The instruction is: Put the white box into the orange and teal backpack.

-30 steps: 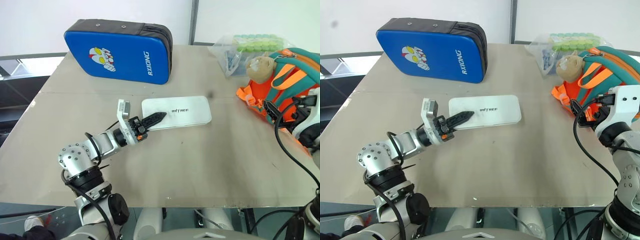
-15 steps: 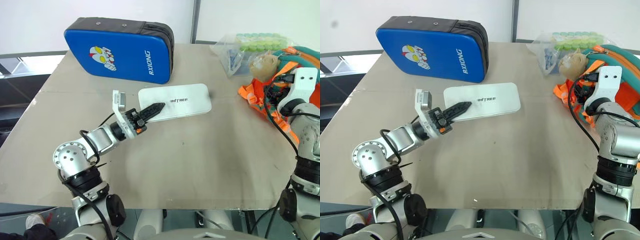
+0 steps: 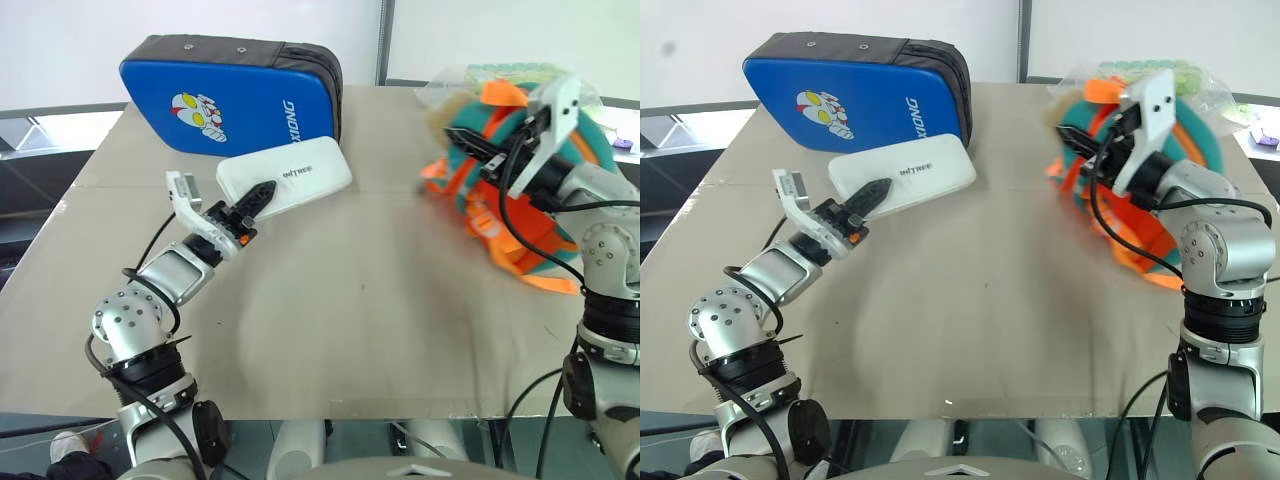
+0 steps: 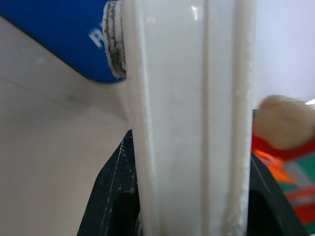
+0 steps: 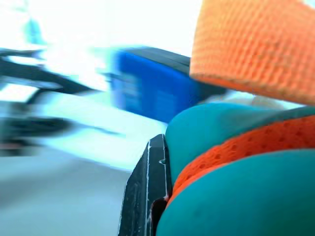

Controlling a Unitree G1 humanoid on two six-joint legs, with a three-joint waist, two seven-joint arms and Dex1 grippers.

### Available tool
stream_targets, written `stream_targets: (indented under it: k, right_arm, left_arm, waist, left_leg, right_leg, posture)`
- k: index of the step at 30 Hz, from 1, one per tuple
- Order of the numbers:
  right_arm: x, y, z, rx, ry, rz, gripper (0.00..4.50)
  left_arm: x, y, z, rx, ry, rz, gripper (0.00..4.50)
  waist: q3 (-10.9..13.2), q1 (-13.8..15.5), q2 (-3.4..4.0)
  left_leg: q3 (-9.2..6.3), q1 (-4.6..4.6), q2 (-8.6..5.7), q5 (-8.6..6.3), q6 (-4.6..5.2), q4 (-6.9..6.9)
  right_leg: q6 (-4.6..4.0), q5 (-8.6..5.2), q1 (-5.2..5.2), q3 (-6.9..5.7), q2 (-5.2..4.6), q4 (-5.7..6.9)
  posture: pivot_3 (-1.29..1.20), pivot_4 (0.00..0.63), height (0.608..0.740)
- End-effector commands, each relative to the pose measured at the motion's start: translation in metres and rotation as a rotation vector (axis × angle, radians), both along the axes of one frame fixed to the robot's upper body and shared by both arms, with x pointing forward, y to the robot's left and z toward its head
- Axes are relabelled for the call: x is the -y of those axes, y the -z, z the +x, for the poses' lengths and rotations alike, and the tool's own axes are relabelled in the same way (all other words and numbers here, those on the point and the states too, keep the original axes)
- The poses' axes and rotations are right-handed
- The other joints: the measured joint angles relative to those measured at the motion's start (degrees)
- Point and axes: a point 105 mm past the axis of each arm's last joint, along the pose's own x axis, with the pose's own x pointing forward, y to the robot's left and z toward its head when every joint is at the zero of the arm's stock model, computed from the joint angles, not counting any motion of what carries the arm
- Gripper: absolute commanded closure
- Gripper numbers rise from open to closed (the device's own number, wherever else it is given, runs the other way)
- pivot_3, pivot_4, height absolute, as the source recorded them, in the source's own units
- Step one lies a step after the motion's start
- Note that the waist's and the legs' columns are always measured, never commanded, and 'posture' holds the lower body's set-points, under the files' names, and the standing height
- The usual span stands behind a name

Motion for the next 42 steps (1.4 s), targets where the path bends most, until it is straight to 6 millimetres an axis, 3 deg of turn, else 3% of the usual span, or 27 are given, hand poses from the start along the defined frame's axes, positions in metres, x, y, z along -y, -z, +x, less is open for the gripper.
stream_targets:
  k: [1, 3, 9, 13, 18, 27, 31, 37, 42]
  right_arm:
    - [-0.018, -0.015, -0.035, 0.078, -0.200, -0.056, 4.43]
    - [-0.021, -0.011, -0.040, 0.050, -0.244, -0.072, 4.43]
    - [-0.013, 0.037, -0.026, -0.028, -0.181, -0.243, 4.43]
    - [-0.007, 0.040, -0.022, -0.039, -0.158, -0.248, 4.43]
    - [-0.005, 0.039, -0.020, -0.043, -0.154, -0.241, 4.43]
    - [0.000, 0.043, -0.028, -0.058, -0.166, -0.264, 4.43]
    - [-0.001, 0.042, -0.034, -0.046, -0.173, -0.266, 4.43]
    - [-0.006, 0.037, -0.041, -0.040, -0.179, -0.268, 4.43]
    - [-0.008, 0.037, -0.050, -0.041, -0.189, -0.292, 4.43]
  left_arm:
    - [-0.019, -0.038, -0.005, 0.155, -0.067, -0.020, 3.34]
    - [-0.022, -0.046, -0.011, 0.192, -0.066, 0.004, 3.34]
    - [-0.040, -0.075, -0.051, 0.339, 0.047, 0.149, 3.34]
    - [-0.056, -0.097, -0.089, 0.399, 0.204, 0.247, 3.34]
    - [-0.051, -0.102, -0.116, 0.398, 0.384, 0.372, 3.34]
    - [-0.013, -0.094, -0.106, 0.542, 0.555, 0.724, 3.34]
    - [0.009, -0.071, -0.106, 0.562, 0.724, 0.897, 3.34]
    - [0.038, -0.075, -0.105, 0.686, 0.866, 0.853, 3.34]
    - [0.071, -0.088, -0.089, 0.802, 0.856, 0.873, 3.34]
  waist:
    - [0.0, 0.3, -0.02]
    - [0.0, 0.3, -0.09]
    - [0.1, 0.2, -0.20]
    - [0.1, -0.3, -0.18]
    - [0.1, 0.2, -0.13]
    - [0.1, 0.4, -0.15]
    - [0.1, 0.3, -0.14]
    - [0.2, 0.3, -0.12]
    - [0.2, 0.6, -0.13]
  left_leg:
    - [-0.06, -0.19, 0.00, 0.00, 0.00, 0.03]
    - [-0.24, -0.67, -0.01, 0.01, -0.01, 0.11]
    - [-0.49, -0.68, -0.19, 0.01, -0.01, 0.10]
    - [-0.46, -0.61, -0.10, 0.01, 0.00, 0.08]
    - [-0.40, -0.54, -0.06, 0.01, 0.00, 0.07]
    - [0.01, -0.57, 0.14, 0.01, 0.00, 0.11]
    - [0.08, -0.59, 0.17, 0.01, 0.01, 0.10]
    - [0.15, -0.59, 0.21, 0.01, 0.01, 0.09]
    - [0.14, -0.61, 0.13, 0.01, 0.02, 0.22]
  right_leg:
    - [0.00, 0.00, -0.15, -0.07, -0.01, -0.02]
    - [0.01, 0.02, -0.52, -0.21, -0.03, 0.01]
    - [0.01, 0.01, -0.52, -0.24, -0.17, -0.01]
    - [0.00, 0.01, -0.56, -0.23, -0.10, 0.11]
    - [-0.03, -0.01, -0.53, -0.29, -0.09, 0.14]
    - [-0.03, -0.01, -0.52, -0.22, -0.09, 0.04]
    - [-0.02, 0.00, -0.54, -0.17, -0.08, 0.03]
    - [-0.01, 0.00, -0.57, -0.10, 0.04, 0.04]
    - [0.02, 0.01, -0.54, -0.10, 0.08, 0.09]
  posture:
    - [0.00, 0.150, 0.740]
    - [0.00, 0.150, 0.740]
    - [0.00, 0.150, 0.740]
    - [0.00, 0.150, 0.740]
    - [0.00, 0.150, 0.740]
    - [0.00, 0.150, 0.740]
    - [0.00, 0.150, 0.740]
    - [0.00, 0.150, 0.740]
    - [0.00, 0.150, 0.740]
